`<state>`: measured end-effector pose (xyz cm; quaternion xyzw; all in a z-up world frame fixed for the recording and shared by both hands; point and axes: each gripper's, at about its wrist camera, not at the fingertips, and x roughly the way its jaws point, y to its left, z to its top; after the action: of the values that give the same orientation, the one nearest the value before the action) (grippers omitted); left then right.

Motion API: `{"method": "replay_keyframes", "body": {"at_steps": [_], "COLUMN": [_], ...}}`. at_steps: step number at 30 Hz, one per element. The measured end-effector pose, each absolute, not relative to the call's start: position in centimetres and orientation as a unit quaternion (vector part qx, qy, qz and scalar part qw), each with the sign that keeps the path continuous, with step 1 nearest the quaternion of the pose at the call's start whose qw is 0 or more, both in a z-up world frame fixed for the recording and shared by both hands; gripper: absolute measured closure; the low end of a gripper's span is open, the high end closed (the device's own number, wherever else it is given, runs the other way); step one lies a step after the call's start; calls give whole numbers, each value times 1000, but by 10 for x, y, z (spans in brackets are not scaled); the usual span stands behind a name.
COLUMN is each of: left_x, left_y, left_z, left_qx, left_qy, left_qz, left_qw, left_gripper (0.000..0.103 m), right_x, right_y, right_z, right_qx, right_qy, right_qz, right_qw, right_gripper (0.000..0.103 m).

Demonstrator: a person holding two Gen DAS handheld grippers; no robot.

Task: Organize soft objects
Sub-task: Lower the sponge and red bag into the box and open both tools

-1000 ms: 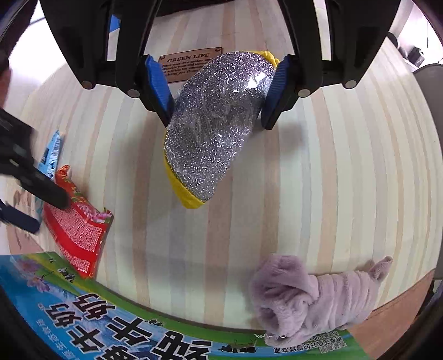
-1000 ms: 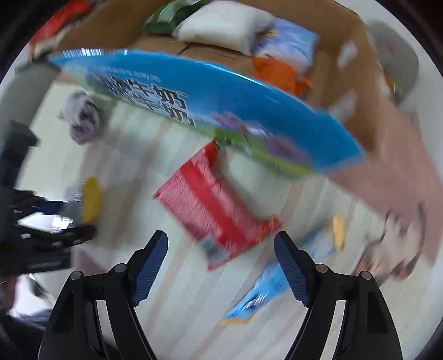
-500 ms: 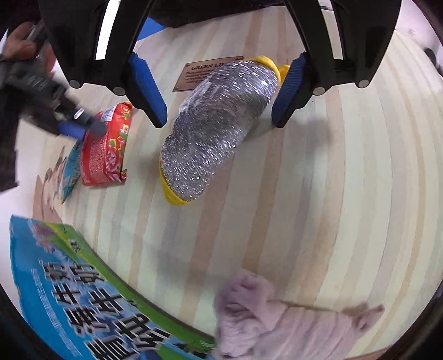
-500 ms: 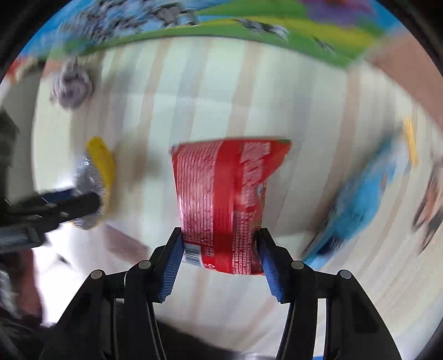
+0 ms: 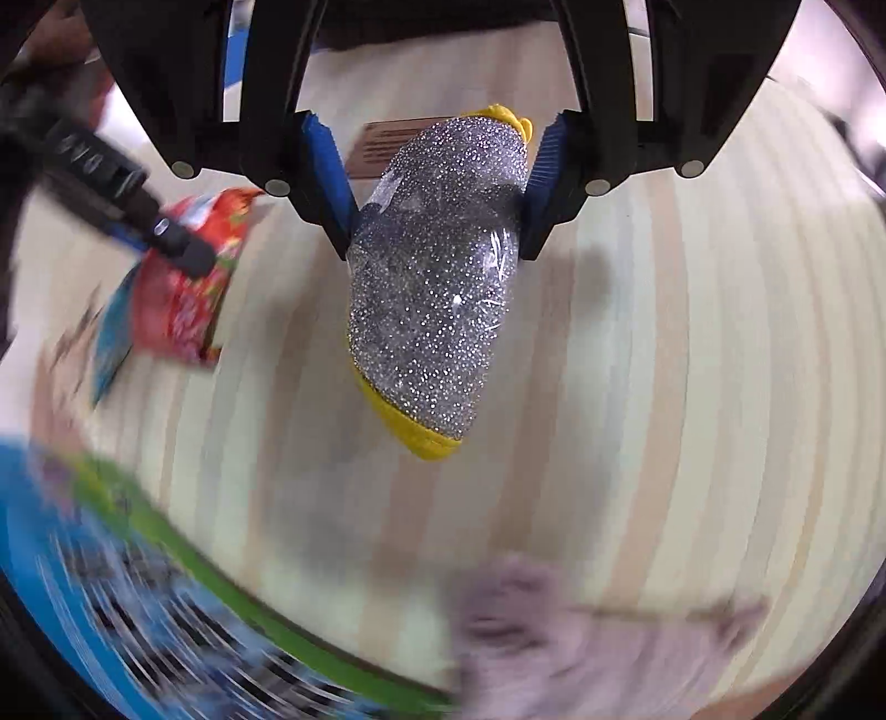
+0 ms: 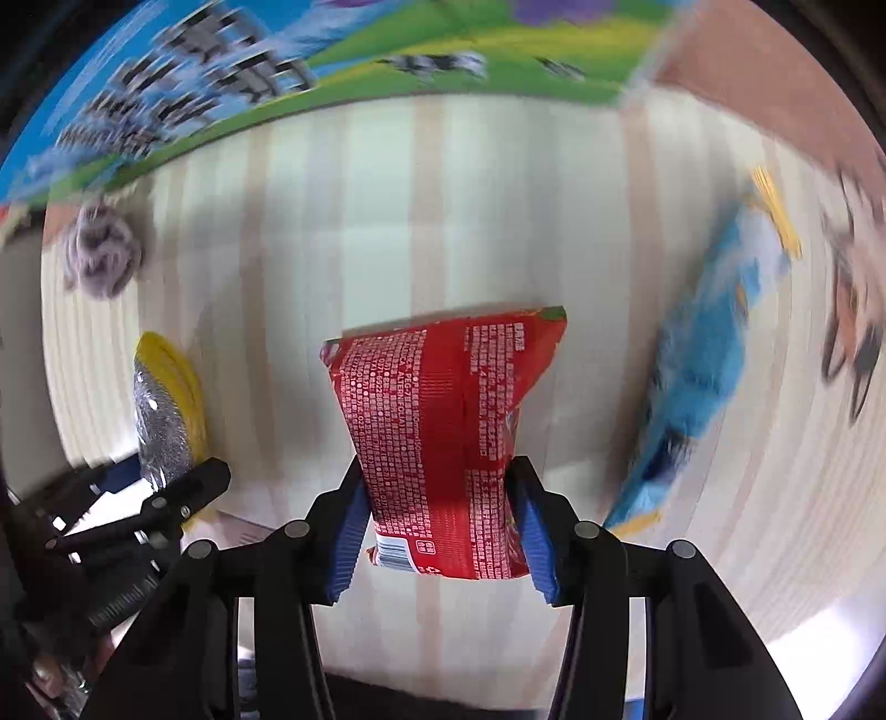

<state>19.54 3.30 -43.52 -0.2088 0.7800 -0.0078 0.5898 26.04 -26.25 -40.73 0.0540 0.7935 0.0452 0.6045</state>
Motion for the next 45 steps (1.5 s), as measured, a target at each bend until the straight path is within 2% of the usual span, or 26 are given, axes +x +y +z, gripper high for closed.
{"method": "replay_keyframes", "body": {"at_steps": [2, 6, 8, 10, 11, 13, 15, 19, 23, 28, 30, 35, 45], "left_x": [194, 192, 195, 197, 198, 197, 192, 205, 246, 333, 359, 415, 443], "left_y": [36, 24, 9, -3, -8, -21, -28, -25, -25, 5, 17, 37, 41], "left_z": [-436, -435, -434, -430, -427, -412, -389, -317, -243, -210, -213, -270, -359], "left_qx": [-210, -159, -136, -116, -112, -103, -108, -154, -174, -167, -175, -247, -257], "left_qy": [783, 791, 793, 791, 787, 776, 765, 727, 687, 661, 666, 710, 771], "left_qz": [-13, -21, -14, -6, -3, -2, -11, -49, -82, -76, -72, -62, -42], "left_qw": [585, 591, 593, 601, 607, 622, 635, 668, 701, 728, 722, 657, 582], "left_gripper": [46, 46, 46, 52, 53, 54, 54, 54, 54, 53, 53, 53, 53], "right_x": [261, 235, 231, 236, 238, 239, 231, 238, 255, 296, 317, 381, 428], "right_y": [-274, -264, -261, -251, -248, -238, -229, -232, -234, -215, -198, -173, -158], "right_z": [-404, -403, -406, -410, -409, -404, -398, -347, -269, -199, -198, -220, -335], "right_qx": [71, 69, 58, 42, 29, -3, -4, 37, 68, 79, 70, 83, 108], "right_qy": [792, 797, 799, 800, 795, 790, 785, 767, 728, 685, 673, 681, 734], "right_qz": [42, 52, 48, 37, 32, 33, 41, 75, 121, 152, 146, 127, 97], "right_qw": [605, 598, 596, 597, 605, 613, 618, 636, 672, 708, 722, 717, 664], "right_gripper": [51, 38, 38, 38, 39, 51, 55, 56, 56, 56, 56, 56, 56]}}
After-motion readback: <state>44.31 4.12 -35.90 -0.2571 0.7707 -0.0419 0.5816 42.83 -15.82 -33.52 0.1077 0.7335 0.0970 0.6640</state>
